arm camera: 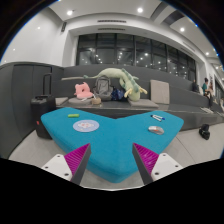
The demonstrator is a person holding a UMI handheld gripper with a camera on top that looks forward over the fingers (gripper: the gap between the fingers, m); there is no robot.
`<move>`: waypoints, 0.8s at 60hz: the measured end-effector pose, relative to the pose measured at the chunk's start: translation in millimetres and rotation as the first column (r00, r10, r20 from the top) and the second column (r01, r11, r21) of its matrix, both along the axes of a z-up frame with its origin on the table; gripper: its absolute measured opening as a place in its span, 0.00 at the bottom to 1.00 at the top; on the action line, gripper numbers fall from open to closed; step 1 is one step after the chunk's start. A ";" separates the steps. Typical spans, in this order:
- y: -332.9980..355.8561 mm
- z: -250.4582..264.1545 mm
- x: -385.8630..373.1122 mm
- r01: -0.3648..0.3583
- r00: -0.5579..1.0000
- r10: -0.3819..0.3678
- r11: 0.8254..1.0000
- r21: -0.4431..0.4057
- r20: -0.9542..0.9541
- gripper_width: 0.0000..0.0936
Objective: Arrange mouse
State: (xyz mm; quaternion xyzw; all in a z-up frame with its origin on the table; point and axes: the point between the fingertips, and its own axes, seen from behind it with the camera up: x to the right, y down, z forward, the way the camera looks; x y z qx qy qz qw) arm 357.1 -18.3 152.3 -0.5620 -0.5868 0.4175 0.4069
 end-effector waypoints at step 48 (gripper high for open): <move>267.3 -59.6 -104.9 0.161 0.985 -0.165 0.984 0.074 0.052 0.91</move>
